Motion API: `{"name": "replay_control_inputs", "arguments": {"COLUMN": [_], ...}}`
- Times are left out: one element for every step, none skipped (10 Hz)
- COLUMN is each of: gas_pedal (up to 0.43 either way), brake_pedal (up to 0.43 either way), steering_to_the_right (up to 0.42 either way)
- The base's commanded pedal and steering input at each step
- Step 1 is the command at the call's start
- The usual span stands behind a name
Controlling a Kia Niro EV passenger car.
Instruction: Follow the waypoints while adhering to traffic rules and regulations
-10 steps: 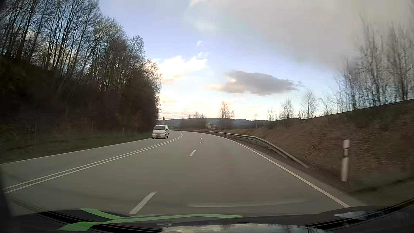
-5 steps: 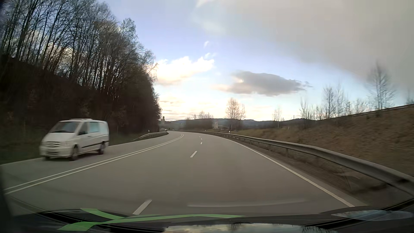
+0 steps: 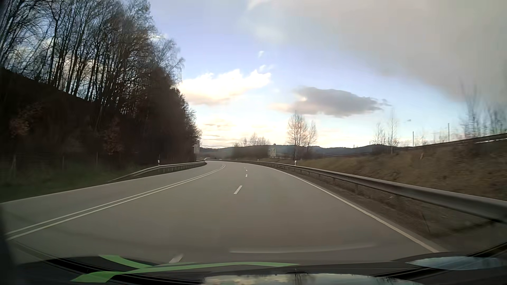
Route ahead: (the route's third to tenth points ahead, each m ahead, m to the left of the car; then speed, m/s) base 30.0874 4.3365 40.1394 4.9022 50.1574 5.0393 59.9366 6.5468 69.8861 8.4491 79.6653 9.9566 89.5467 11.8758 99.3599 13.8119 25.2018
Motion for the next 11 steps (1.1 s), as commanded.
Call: {"name": "replay_control_inputs", "arguments": {"gas_pedal": [0.130,0.130,0.130,0.130,0.130,0.130,0.130,0.130,0.130,0.130,0.130], "brake_pedal": [0.000,0.000,0.000,0.000,0.000,0.000,0.000,0.000,0.000,0.000,0.000], "steering_to_the_right": [-0.015,-0.015,-0.015,-0.015,-0.016,-0.016,-0.016,-0.016,-0.016,-0.016,-0.016]}}
